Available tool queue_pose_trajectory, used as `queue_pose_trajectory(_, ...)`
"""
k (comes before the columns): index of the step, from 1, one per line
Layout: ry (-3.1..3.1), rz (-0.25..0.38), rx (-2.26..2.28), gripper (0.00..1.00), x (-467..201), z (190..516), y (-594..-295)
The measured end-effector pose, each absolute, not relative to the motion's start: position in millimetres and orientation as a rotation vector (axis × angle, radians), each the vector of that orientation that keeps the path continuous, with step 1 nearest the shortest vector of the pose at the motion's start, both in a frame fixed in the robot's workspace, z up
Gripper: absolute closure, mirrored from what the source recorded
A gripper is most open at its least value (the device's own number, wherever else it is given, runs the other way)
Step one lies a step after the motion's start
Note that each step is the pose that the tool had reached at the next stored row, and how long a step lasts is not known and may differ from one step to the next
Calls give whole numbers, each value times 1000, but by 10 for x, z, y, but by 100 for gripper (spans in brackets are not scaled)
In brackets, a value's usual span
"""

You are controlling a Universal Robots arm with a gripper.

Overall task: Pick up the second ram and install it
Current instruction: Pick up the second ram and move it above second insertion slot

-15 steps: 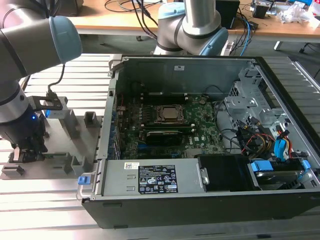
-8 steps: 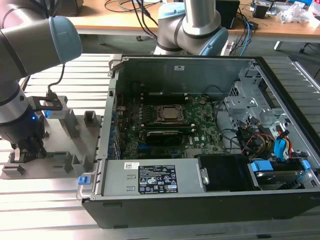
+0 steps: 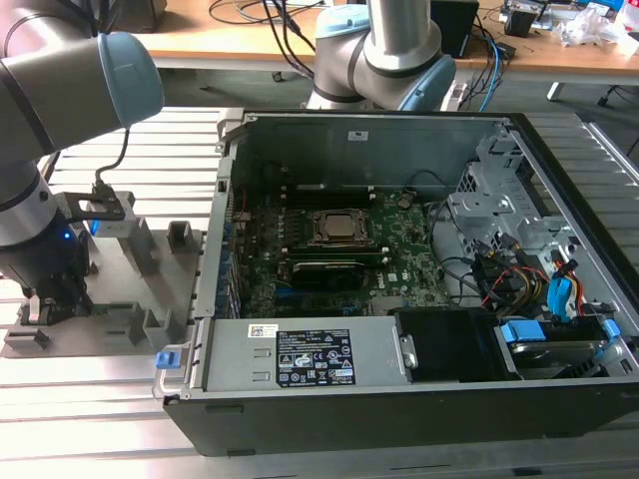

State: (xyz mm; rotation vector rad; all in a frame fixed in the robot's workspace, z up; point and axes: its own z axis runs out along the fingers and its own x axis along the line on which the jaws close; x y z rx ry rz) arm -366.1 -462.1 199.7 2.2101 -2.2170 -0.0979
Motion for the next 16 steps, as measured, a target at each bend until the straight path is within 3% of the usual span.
queue_pose_trajectory(16, -2217, -98, 2210, 86, -3661, 2379, -4621)
